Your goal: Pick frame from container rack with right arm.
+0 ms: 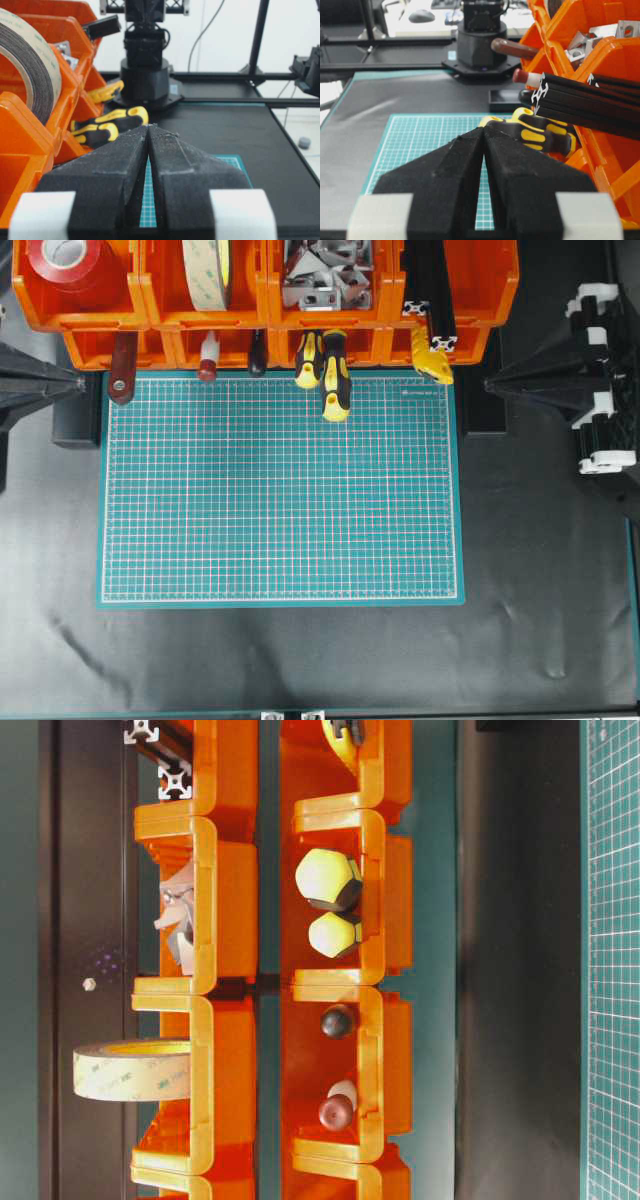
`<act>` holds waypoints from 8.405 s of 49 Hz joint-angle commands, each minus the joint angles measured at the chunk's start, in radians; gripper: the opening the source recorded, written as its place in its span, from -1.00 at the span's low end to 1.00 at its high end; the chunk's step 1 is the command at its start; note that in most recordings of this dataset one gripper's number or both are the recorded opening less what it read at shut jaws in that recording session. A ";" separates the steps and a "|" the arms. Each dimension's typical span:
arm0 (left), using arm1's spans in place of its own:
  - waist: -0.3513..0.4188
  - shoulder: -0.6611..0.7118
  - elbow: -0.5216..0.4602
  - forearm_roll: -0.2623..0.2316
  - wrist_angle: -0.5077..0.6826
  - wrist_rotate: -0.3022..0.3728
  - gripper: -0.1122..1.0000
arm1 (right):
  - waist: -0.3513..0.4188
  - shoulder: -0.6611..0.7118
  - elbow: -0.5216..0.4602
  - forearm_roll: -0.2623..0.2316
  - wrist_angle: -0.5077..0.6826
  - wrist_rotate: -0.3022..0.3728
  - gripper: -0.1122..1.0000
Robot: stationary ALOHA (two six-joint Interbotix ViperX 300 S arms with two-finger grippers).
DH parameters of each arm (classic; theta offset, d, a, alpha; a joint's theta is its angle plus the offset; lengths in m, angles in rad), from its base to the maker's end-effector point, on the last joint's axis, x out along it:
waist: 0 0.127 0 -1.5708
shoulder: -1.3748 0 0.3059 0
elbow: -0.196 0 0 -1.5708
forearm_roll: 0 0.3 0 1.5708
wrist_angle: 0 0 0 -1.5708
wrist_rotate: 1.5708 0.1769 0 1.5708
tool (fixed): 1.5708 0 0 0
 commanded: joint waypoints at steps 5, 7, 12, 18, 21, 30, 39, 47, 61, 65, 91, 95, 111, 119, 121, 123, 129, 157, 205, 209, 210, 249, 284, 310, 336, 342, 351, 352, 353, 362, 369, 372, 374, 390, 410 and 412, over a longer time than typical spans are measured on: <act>-0.002 -0.008 -0.043 0.037 0.041 -0.017 -0.74 | 0.021 -0.009 -0.040 0.020 0.021 0.038 -0.78; -0.002 -0.014 -0.052 0.037 0.063 -0.018 -0.80 | 0.025 -0.015 -0.058 0.026 0.066 0.069 -0.78; -0.002 -0.031 -0.072 0.037 0.118 -0.021 -0.80 | 0.038 -0.025 -0.115 0.026 0.201 0.135 -0.78; -0.003 -0.049 -0.084 0.037 0.161 -0.021 -0.80 | 0.058 -0.023 -0.224 0.023 0.391 0.172 -0.78; -0.003 -0.055 -0.087 0.037 0.172 -0.021 -0.80 | 0.067 -0.011 -0.298 0.021 0.495 0.172 -0.78; -0.002 -0.061 -0.089 0.037 0.184 -0.021 -0.80 | 0.089 0.087 -0.525 -0.012 0.813 0.172 -0.78; -0.002 -0.061 -0.089 0.037 0.186 -0.023 -0.80 | 0.152 0.249 -0.718 -0.138 1.086 0.172 -0.78; -0.002 -0.061 -0.089 0.037 0.186 -0.023 -0.80 | 0.267 0.362 -0.818 -0.339 1.267 0.178 -0.78; -0.002 -0.061 -0.089 0.037 0.187 -0.023 -0.80 | 0.494 0.529 -0.893 -0.747 1.540 0.290 -0.78; -0.002 -0.061 -0.089 0.037 0.187 -0.023 -0.80 | 0.561 0.581 -0.874 -0.896 1.624 0.330 -0.78; -0.002 -0.058 -0.087 0.037 0.187 -0.023 -0.80 | 0.676 0.707 -0.813 -1.134 1.796 0.360 0.01; -0.003 -0.058 -0.087 0.037 0.187 -0.023 -0.80 | 0.673 0.712 -0.793 -1.134 1.778 0.365 0.41; -0.003 -0.057 -0.086 0.037 0.186 -0.023 -0.80 | 0.595 0.778 -0.750 -1.146 1.669 0.408 0.67; -0.008 -0.055 -0.086 0.037 0.186 -0.023 -0.80 | 0.546 0.811 -0.750 -1.175 1.658 0.416 0.67; -0.008 -0.055 -0.084 0.037 0.186 -0.023 -0.80 | 0.534 0.819 -0.752 -1.175 1.658 0.416 0.67; -0.008 -0.055 -0.086 0.037 0.186 -0.023 -0.80 | 0.522 0.824 -0.755 -1.175 1.658 0.416 0.67; -0.009 -0.057 -0.086 0.037 0.186 -0.023 -0.80 | 0.505 0.833 -0.758 -1.177 1.667 0.416 0.66; -0.009 -0.055 -0.086 0.037 0.187 -0.025 -0.80 | 0.505 0.845 -0.769 -1.173 1.733 0.419 0.03; -0.011 -0.081 -0.092 0.037 0.215 -0.054 -0.80 | 0.819 1.031 -1.147 -1.407 1.987 0.252 -0.34; -0.009 -0.092 -0.095 0.037 0.221 -0.055 -0.80 | 0.847 1.075 -1.201 -1.390 1.963 0.235 -0.34; -0.009 -0.095 -0.095 0.037 0.222 -0.055 -0.80 | 0.851 1.086 -1.213 -1.382 1.957 0.233 -0.34; -0.012 -0.121 -0.103 0.037 0.253 -0.078 -0.80 | 0.785 1.198 -0.946 -1.029 1.401 0.337 -0.34; -0.009 -0.140 -0.107 0.037 0.255 -0.077 -0.80 | 0.540 1.235 -0.847 -1.048 1.100 0.282 -0.34; -0.012 -0.140 -0.107 0.037 0.255 -0.077 -0.80 | 0.538 1.236 -0.831 -0.945 1.008 0.295 -0.33; -0.014 -0.143 -0.109 0.037 0.255 -0.077 -0.80 | 0.538 1.249 -0.841 -0.793 0.982 0.337 0.68; -0.015 -0.146 -0.109 0.037 0.255 -0.077 -0.80 | 0.538 1.239 -0.839 -0.727 0.971 0.416 0.68; -0.015 -0.150 -0.110 0.037 0.261 -0.077 -0.80 | 0.535 1.170 -0.831 -0.701 0.962 0.581 0.68; -0.015 -0.150 -0.110 0.037 0.264 -0.077 -0.80 | 0.532 1.160 -0.828 -0.701 0.957 0.601 0.69; -0.015 -0.150 -0.112 0.037 0.267 -0.077 -0.80 | 0.529 1.149 -0.825 -0.701 0.954 0.617 0.69; -0.015 -0.164 -0.117 0.037 0.302 -0.078 -0.80 | 0.517 1.032 -0.775 -0.701 0.925 0.750 0.73; -0.017 -0.179 -0.123 0.037 0.322 -0.078 -0.80 | 0.503 0.914 -0.733 -0.703 0.896 0.830 0.73; -0.018 -0.184 -0.124 0.038 0.330 -0.078 -0.80 | 0.494 0.848 -0.710 -0.703 0.868 0.864 0.73; -0.018 -0.189 -0.124 0.038 0.333 -0.078 -0.80 | 0.488 0.811 -0.695 -0.703 0.847 0.884 0.73; -0.043 -0.184 -0.126 0.037 0.336 -0.078 -0.80 | 0.399 0.528 -0.512 -0.719 0.603 0.999 0.73; -0.041 -0.187 -0.127 0.037 0.336 -0.081 -0.80 | 0.307 0.196 -0.353 -0.719 0.518 0.997 0.72; -0.041 -0.184 -0.127 0.038 0.336 -0.081 -0.80 | 0.307 0.163 -0.339 -0.719 0.520 0.997 0.72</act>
